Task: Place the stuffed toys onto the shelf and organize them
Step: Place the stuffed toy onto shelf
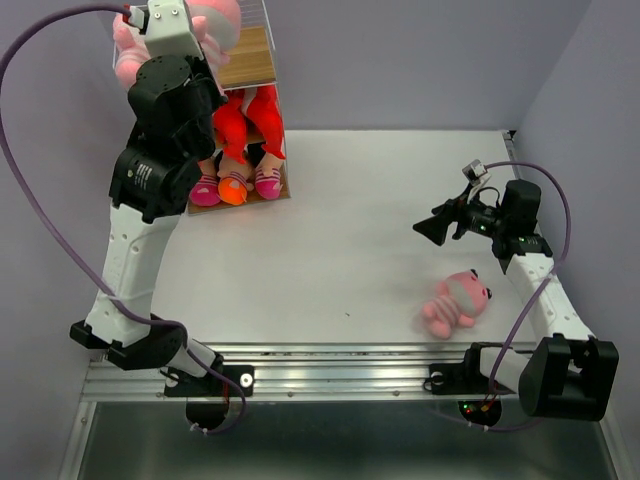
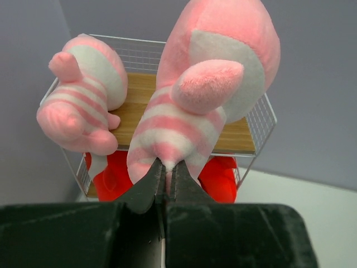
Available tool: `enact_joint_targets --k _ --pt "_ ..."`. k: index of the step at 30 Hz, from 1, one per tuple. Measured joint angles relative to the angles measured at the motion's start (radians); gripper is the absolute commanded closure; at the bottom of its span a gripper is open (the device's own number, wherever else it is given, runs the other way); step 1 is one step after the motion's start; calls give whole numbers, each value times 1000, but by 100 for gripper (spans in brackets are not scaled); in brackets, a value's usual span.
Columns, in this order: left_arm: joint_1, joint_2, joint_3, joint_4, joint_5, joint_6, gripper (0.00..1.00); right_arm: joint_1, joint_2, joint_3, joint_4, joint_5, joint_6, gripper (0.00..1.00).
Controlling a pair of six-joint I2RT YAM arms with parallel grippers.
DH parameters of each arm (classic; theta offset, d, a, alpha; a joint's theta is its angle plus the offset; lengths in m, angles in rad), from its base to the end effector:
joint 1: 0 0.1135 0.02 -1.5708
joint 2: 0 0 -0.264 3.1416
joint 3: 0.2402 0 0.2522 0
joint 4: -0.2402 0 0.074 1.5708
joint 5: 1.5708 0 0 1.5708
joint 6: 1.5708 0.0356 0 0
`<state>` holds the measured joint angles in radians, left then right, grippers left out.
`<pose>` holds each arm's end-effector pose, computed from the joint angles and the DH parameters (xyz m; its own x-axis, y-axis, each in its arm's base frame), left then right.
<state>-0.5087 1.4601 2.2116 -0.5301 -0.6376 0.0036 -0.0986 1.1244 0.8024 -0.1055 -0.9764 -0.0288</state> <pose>0.2103 -0.0930 0.6095 0.1914 -0.1034 -0.9761 -0.1165 0.9850 -0.1272 0.2446 0.0054 0.2921 -0.3924 0.0226 -0.9195 -0.7067 0.6324 0.3171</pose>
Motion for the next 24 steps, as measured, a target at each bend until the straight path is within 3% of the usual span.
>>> enact_joint_targets --k 11,24 --pt "183 126 27 6 118 -58 100 0 -6 -1 0 0 6 0" --pt "276 203 50 16 169 -153 100 0 -21 -1 0 3 6 0"
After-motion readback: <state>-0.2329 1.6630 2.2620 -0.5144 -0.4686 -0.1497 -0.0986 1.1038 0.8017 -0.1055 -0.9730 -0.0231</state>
